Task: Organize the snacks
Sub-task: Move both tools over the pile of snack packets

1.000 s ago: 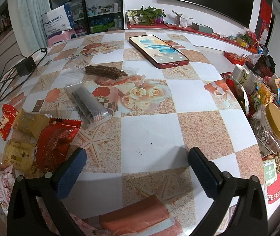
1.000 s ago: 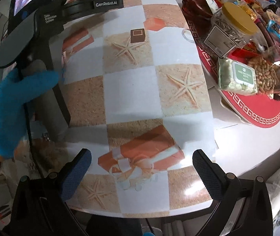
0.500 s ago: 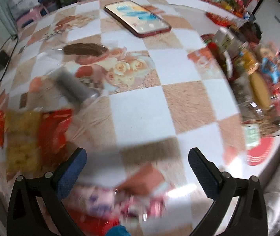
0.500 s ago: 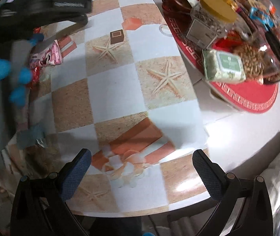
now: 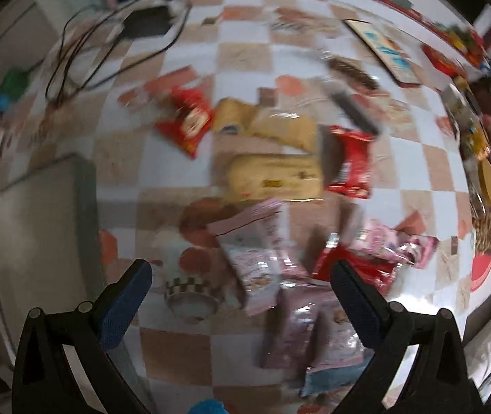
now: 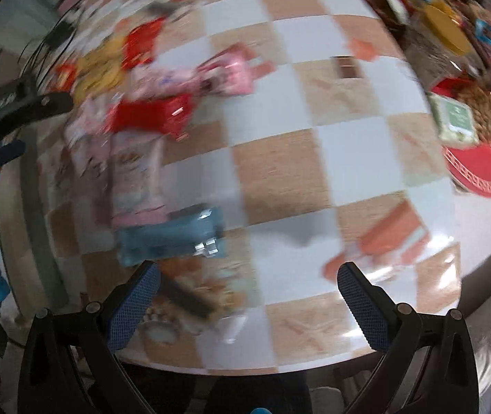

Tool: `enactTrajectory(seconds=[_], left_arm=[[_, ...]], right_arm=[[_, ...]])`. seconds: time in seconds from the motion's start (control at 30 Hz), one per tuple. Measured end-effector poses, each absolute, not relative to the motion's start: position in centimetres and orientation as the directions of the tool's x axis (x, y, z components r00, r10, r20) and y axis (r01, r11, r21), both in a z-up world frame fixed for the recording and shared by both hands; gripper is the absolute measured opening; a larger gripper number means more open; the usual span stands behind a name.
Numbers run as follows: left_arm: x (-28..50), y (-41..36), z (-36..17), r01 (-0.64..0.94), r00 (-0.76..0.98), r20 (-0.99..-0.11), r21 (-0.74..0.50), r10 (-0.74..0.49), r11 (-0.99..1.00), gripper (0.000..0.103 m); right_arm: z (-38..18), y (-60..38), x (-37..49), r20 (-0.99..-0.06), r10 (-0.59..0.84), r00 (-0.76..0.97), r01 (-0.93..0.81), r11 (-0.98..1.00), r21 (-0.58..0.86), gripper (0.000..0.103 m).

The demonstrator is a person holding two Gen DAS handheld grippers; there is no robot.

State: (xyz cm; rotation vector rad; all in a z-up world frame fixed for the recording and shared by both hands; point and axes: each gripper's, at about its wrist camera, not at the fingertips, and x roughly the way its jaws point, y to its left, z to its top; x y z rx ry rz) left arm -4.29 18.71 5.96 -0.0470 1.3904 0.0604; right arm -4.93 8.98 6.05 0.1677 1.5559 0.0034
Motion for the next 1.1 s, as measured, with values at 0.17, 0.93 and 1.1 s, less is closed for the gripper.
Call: enactTrajectory(seconds=[0.17,0.93,1.1], left_arm=[[-3.8,19.8,3.5,-0.119,0.129,-0.991,0.006,0.021,0.993,0.103],[-5.4,23.2,0.8,-0.213,0.04,-0.997,-0.08,-0.073,0.974,0.103],[-4.8,24.2,1.3,-0.1,0.067,-0.998,0.015,0.022,0.995,0.103]], right_arm=[[5.7,10.8,-5.1,-0.997,0.083,-0.005,0.024,0.996,0.083,0.103],[4.3,15.4,-2.3,-1.0,0.026,-0.005,-0.295,0.955,0.027,0.103],[2.7,18.1,-1.5,-1.0,-0.015,-0.022,-0.403,0.915,-0.005,0.103]])
